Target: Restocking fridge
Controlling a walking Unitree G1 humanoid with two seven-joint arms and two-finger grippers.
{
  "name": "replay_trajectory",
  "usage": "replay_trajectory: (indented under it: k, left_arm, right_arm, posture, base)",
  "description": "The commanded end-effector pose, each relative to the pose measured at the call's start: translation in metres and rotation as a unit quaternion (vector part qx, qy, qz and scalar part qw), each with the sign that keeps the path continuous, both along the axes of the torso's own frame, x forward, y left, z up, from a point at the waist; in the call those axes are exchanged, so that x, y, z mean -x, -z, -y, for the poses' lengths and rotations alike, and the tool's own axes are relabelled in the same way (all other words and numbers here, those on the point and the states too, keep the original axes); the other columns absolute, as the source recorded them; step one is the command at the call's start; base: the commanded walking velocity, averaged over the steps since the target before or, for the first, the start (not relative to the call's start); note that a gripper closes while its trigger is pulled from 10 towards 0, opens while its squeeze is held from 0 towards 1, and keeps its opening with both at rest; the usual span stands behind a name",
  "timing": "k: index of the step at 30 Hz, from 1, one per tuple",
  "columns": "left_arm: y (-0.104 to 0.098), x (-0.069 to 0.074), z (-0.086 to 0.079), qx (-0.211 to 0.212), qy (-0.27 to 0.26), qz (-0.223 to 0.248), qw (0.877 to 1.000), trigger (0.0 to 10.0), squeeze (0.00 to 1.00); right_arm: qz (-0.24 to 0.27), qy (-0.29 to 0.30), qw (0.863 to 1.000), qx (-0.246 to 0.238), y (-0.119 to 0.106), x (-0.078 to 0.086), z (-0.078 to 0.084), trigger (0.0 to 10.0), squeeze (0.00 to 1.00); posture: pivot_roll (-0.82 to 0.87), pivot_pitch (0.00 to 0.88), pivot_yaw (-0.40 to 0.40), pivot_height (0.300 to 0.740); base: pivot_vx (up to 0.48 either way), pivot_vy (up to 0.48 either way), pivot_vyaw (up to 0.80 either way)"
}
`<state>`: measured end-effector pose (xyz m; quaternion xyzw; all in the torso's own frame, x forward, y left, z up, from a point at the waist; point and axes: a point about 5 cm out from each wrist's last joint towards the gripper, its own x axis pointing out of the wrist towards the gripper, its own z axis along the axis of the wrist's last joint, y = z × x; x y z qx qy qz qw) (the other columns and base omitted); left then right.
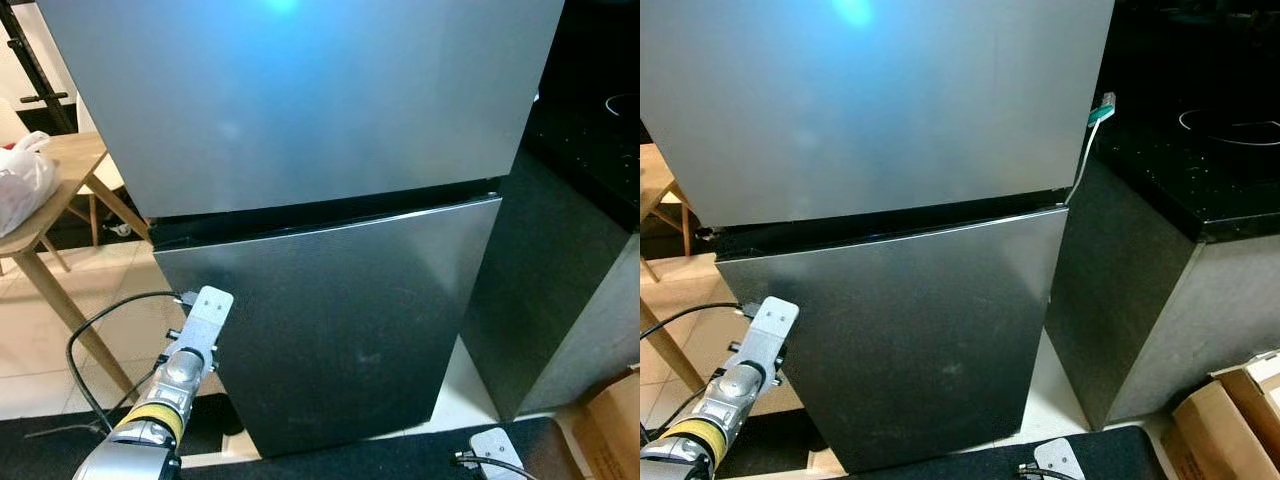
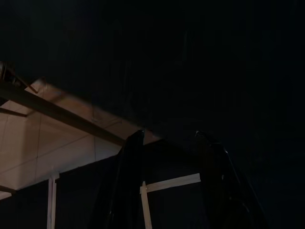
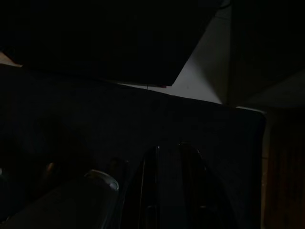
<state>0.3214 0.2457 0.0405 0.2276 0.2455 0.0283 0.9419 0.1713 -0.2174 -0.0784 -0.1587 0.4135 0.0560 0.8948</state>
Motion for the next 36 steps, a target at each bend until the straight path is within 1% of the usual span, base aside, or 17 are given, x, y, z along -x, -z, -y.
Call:
replay_trajectory:
  k: [1,5,8,12,13,14,17,18,19,22,24,25,28,31,32,35,36]
  left_arm:
    - [0.011,0.012,-0.007,-0.009,-0.011,-0.021,1.0,10.0,0.0]
    - [0.017,0.017,-0.009,-0.01,-0.014,-0.026,1.0,10.0,0.0]
    - [0.021,0.021,-0.007,-0.009,-0.013,-0.026,1.0,10.0,0.0]
    - [0.023,0.022,-0.004,-0.006,-0.01,-0.028,1.0,10.0,0.0]
    - [0.02,0.018,-0.003,-0.002,-0.009,-0.021,1.0,10.0,0.0]
    - [0.02,0.018,-0.003,-0.002,-0.009,-0.021,1.0,10.0,0.0]
    - [0.004,0.003,0.003,0.016,0.003,0.01,1.0,10.0,0.0]
    - [0.004,0.003,0.003,0.016,0.003,0.01,1.0,10.0,0.0]
    - [-0.003,-0.004,0.007,0.025,0.011,0.025,0.999,10.0,0.0]
    - [-0.019,-0.017,0.013,0.041,0.023,0.056,0.997,10.0,0.0]
    - [-0.022,-0.019,0.014,0.042,0.024,0.061,0.997,10.0,0.0]
    - [-0.029,-0.023,0.013,0.045,0.022,0.071,0.996,10.0,0.0]
    - [-0.041,-0.031,0.011,0.047,0.02,0.086,0.995,10.0,0.0]
    - [-0.044,-0.032,0.01,0.047,0.021,0.088,0.995,10.0,0.0]
    - [-0.037,-0.028,0.01,0.053,0.022,0.075,0.996,10.0,0.0]
    - [-0.033,-0.026,0.011,0.055,0.023,0.068,0.996,10.0,0.0]
    - [-0.022,-0.02,0.014,0.066,0.028,0.043,0.996,10.0,0.0]
  right_arm:
    - [-0.006,-0.01,1.0,-0.004,0.003,0.006,-0.004,10.0,0.0]
    - [-0.011,-0.012,1.0,-0.003,0.004,0.009,-0.003,10.0,0.0]
    - [-0.013,-0.013,1.0,-0.003,0.005,0.011,-0.004,10.0,0.0]
    - [-0.015,-0.015,1.0,-0.004,0.006,0.013,-0.005,10.0,0.0]
    - [-0.015,-0.017,1.0,-0.003,0.006,0.013,-0.005,10.0,0.0]
    - [-0.015,-0.017,1.0,-0.003,0.006,0.013,-0.005,10.0,0.0]
    - [-0.015,-0.02,1.0,-0.001,0.006,0.012,-0.004,10.0,0.0]
    - [-0.015,-0.02,1.0,-0.001,0.006,0.012,-0.004,10.0,0.0]
    - [-0.013,-0.021,1.0,-0.001,0.005,0.01,-0.004,10.0,0.0]
    - [-0.012,-0.024,1.0,0.0,0.005,0.009,-0.005,10.0,0.0]
    - [-0.012,-0.024,1.0,0.0,0.005,0.009,-0.005,10.0,0.0]
    - [-0.012,-0.024,1.0,0.0,0.005,0.009,-0.005,10.0,0.0]
    - [-0.011,-0.024,1.0,0.0,0.005,0.01,-0.005,10.0,0.0]
    - [-0.011,-0.023,1.0,0.0,0.005,0.011,-0.005,10.0,0.0]
    - [-0.013,-0.021,1.0,0.0,0.006,0.014,-0.004,10.0,0.0]
    - [-0.014,-0.02,1.0,0.0,0.007,0.015,-0.004,10.0,0.0]
    - [-0.017,-0.019,1.0,-0.001,0.007,0.016,-0.005,10.0,0.0]
  posture:
    - [-0.09,0.021,0.064,0.726]
    - [-0.09,0.02,0.07,0.726]
    - [-0.1,0.017,0.069,0.726]
    - [-0.1,0.016,0.068,0.726]
    - [-0.1,0.014,0.064,0.726]
    - [-0.1,0.014,0.064,0.726]
    - [-0.1,0.013,0.063,0.726]
    - [-0.1,0.013,0.063,0.726]
    - [-0.1,0.013,0.063,0.726]
    - [-0.1,0.013,0.064,0.726]
    - [-0.1,0.013,0.064,0.726]
    - [-0.1,0.016,0.068,0.726]
    - [-0.1,0.019,0.072,0.726]
    - [-0.1,0.018,0.073,0.726]
    - [-0.1,0.021,0.079,0.726]
    - [-0.1,0.021,0.079,0.726]
    - [-0.1,0.021,0.08,0.726]
  base:
    - [0.0,0.0,0.0]
    - [0.0,0.0,0.0]
    - [0.0,0.0,0.0]
    - [0.0,0.0,0.0]
    - [0.0,0.0,0.0]
    - [0.0,0.0,0.0]
    - [0.0,0.0,0.0]
    - [0.0,0.0,0.0]
    - [0.0,0.0,0.0]
    - [0.0,0.0,0.0]
    - [0.0,0.0,0.0]
    - [0.0,0.0,0.0]
    - [0.0,0.0,0.0]
    - [0.0,0.0,0.0]
    - [0.0,0.0,0.0]
    - [0.0,0.0,0.0]
    - [0.0,0.0,0.0]
